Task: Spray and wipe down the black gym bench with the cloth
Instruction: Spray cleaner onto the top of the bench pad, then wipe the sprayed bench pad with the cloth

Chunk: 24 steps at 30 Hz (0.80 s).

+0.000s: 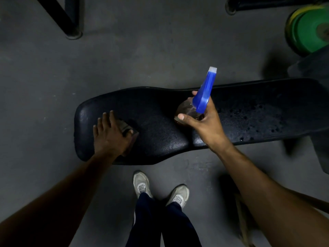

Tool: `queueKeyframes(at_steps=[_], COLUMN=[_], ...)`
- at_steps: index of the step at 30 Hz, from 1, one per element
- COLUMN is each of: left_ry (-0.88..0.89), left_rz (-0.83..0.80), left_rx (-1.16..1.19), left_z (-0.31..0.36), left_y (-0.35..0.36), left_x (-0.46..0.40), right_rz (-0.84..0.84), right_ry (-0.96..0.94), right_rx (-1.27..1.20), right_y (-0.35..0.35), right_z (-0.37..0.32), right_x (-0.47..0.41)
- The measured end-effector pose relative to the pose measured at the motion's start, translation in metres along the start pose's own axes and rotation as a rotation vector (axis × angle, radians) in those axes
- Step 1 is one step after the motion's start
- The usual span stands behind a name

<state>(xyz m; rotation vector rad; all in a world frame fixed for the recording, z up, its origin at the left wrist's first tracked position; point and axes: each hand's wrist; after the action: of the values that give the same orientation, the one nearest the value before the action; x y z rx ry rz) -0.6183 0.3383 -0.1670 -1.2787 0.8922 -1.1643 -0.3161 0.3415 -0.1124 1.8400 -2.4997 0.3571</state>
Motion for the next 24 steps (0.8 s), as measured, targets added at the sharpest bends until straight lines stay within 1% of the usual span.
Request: queueKeyframes(at_steps=[3,6,10,12,14,16,19,21,24], left_ry=[-0.145,-0.232,-0.207,-0.208,-0.235,-0.237,-0.130,-0.081,-0.102], left_rz=[-0.022,-0.114,-0.146,-0.158,-0.169,-0.179,-0.212,-0.277,-0.460], left_rx=[-0.004,-0.026,-0.087,-0.066,0.011,0.152,0.323,0.396,0.529], left_z=[-0.001,-0.002,0.000,0.001,0.004,0.011,0.028,0.039,0.058], left_y=[-0.002,-0.004,-0.005,-0.006,-0.005,-0.005,-0.007,-0.005,0.001], left_x=[-0.005,-0.007,-0.006,-0.006,-0.006,-0.002,0.007,0.015,0.030], right_rz=[-0.009,-0.010,0.003,0.015,0.022,0.017,0.014,0.033,0.056], right_ry=[0.013,0.021,0.064,0.103,0.157,0.210,0.259,0.269,0.286], right_rx=[0.007,0.018,0.079,0.098,0.092,0.096,0.112,0.116,0.117], right_y=[-0.005,-0.014,-0.030,-0.036,-0.039,-0.041,-0.042,-0.042,-0.041], right_z=[0.007,0.019,0.044,0.058,0.068,0.072,0.079,0.083,0.084], right_x=[-0.002,0.002,0.018,0.029,0.041,0.052,0.066,0.074,0.087])
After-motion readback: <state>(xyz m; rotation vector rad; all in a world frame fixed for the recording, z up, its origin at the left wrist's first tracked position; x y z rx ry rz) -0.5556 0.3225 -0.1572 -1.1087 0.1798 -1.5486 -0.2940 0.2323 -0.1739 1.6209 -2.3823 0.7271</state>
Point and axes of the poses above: each hand's wrist, its own x-axis away from the middle knuckle, its own y-axis out of the palm, z = x × y, and after that the axes turned 13 degrees about z, right-handed
